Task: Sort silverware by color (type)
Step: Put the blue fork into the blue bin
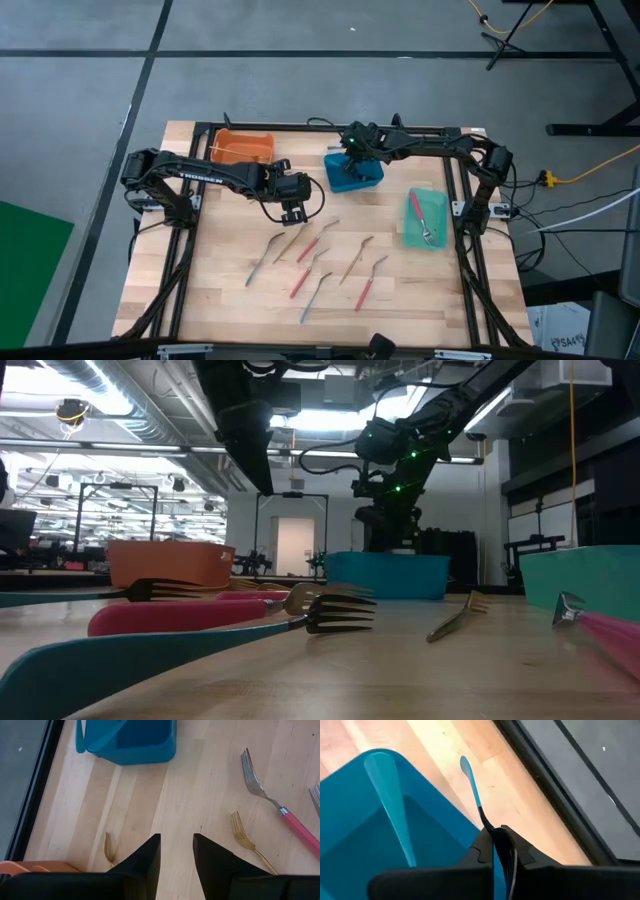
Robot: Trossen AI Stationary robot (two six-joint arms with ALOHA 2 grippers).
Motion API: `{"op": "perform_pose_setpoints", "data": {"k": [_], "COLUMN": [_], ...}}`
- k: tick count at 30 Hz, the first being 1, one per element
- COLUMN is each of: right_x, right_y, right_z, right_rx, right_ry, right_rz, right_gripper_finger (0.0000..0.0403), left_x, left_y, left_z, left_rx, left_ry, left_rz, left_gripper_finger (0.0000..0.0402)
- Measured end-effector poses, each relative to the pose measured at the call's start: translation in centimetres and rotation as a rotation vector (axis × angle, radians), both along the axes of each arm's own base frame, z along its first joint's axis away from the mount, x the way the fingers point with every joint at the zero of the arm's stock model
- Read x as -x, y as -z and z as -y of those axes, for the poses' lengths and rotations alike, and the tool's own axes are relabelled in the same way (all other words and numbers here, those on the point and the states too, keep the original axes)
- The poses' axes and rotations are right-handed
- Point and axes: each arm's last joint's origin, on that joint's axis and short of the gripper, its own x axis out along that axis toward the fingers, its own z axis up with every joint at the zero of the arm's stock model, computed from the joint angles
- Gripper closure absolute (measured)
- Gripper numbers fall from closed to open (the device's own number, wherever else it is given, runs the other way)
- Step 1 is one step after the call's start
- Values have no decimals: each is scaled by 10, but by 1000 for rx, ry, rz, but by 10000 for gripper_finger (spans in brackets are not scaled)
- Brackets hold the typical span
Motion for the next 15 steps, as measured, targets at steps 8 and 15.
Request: {"op": "perform_pose_setpoints", "data": {"k": [8,15], "right_x": [14,33], "right_y": [-39,-70], "right_z": [-7,-26], "right_rx": [13,-99], "right_ry": [-17,-82], "right_rz": [84,144], "right_gripper_finger": [400,401], "left_x": [0,0], "left_y": [0,0], "left_z": [0,0], "left_rx": [0,0], "left_ry": [0,0], "left_rz": [0,0], "left_gripper_finger": [294,294]}}
